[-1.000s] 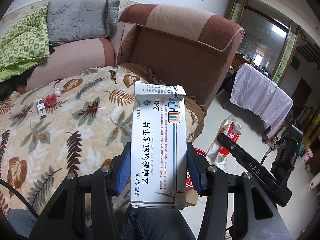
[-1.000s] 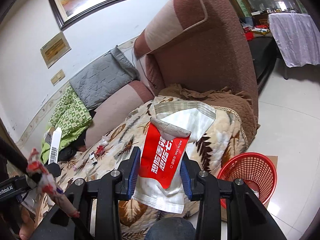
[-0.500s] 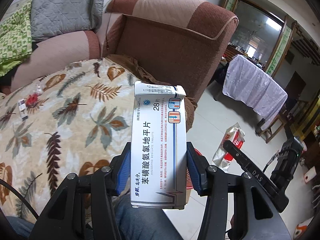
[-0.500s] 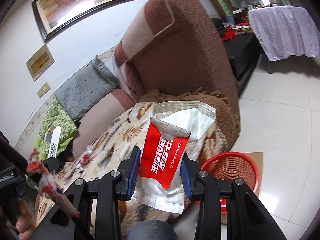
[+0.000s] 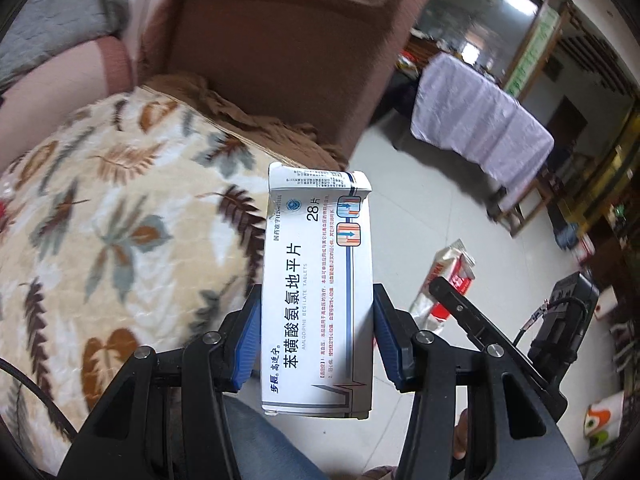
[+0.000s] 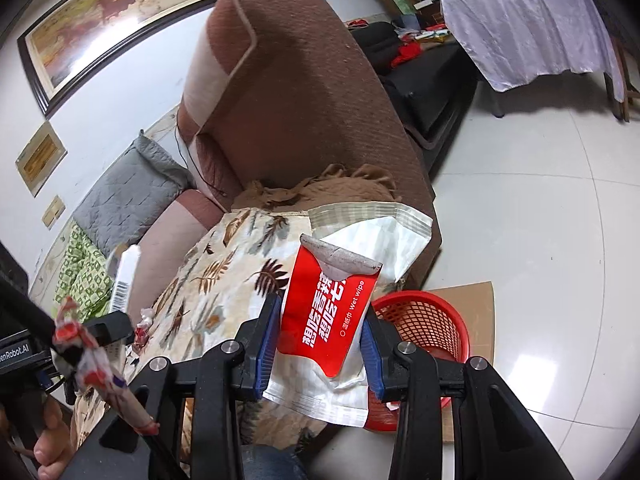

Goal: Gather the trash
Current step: 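Carry the wet-wipe pack and medicine box with both tools over the red wastebasket, then open the left tool to drop the medicine box while the right tool drops the wet-wipe pack, then move both open tools back over the remaining items on the bed, then grasp the red wrapper with the right tool while the left tool grasps the small white-and-blue box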

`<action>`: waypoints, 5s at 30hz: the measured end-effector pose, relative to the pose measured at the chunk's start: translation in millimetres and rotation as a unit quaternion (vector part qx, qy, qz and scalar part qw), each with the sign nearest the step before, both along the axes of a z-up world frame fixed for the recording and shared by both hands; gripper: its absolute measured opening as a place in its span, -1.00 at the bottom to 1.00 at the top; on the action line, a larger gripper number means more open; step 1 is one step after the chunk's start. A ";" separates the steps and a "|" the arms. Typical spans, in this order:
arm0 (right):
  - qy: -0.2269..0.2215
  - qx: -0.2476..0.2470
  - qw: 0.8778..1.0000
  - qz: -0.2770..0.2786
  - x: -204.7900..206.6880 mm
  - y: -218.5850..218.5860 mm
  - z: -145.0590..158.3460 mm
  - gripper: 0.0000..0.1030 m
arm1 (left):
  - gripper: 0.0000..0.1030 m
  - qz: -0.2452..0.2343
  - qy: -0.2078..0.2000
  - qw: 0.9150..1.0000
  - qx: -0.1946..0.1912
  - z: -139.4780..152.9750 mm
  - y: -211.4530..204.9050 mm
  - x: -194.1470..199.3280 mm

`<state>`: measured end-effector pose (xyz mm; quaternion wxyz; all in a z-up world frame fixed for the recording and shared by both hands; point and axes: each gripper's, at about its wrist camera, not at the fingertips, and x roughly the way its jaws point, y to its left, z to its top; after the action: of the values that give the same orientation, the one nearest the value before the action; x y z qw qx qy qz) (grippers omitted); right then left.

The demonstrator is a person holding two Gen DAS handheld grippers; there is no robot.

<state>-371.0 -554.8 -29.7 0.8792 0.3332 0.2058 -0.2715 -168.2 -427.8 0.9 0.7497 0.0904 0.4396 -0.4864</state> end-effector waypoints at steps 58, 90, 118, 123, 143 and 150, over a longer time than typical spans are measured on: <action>0.013 -0.009 0.999 0.050 28.5 32.3 17.1 0.40 | 0.36 0.057 -0.098 0.994 0.001 9.0 33.0 -15.9; -0.005 -0.053 0.940 0.336 246.9 247.9 70.2 0.48 | 0.40 0.351 -0.131 0.926 -0.043 52.4 332.1 68.6; 0.051 0.119 0.896 0.425 579.0 269.0 -98.3 0.41 | 0.40 0.374 0.041 0.926 0.002 -21.3 387.8 349.8; 0.065 0.155 0.894 0.416 627.7 259.4 -130.1 0.38 | 0.40 0.385 0.063 0.921 0.013 -50.2 383.2 390.3; 0.040 0.112 0.935 0.335 557.3 211.2 -103.7 -0.53 | 0.40 0.412 0.089 0.904 0.070 -114.6 335.4 494.0; -0.006 0.133 0.939 0.317 485.6 180.3 -82.2 -0.53 | -0.33 0.463 0.078 0.869 0.155 -147.1 319.6 510.4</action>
<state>114.5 -374.5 -111.8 0.8688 0.3661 0.3292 0.0532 342.2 -108.1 -146.2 0.8282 -0.0463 0.5583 -0.0149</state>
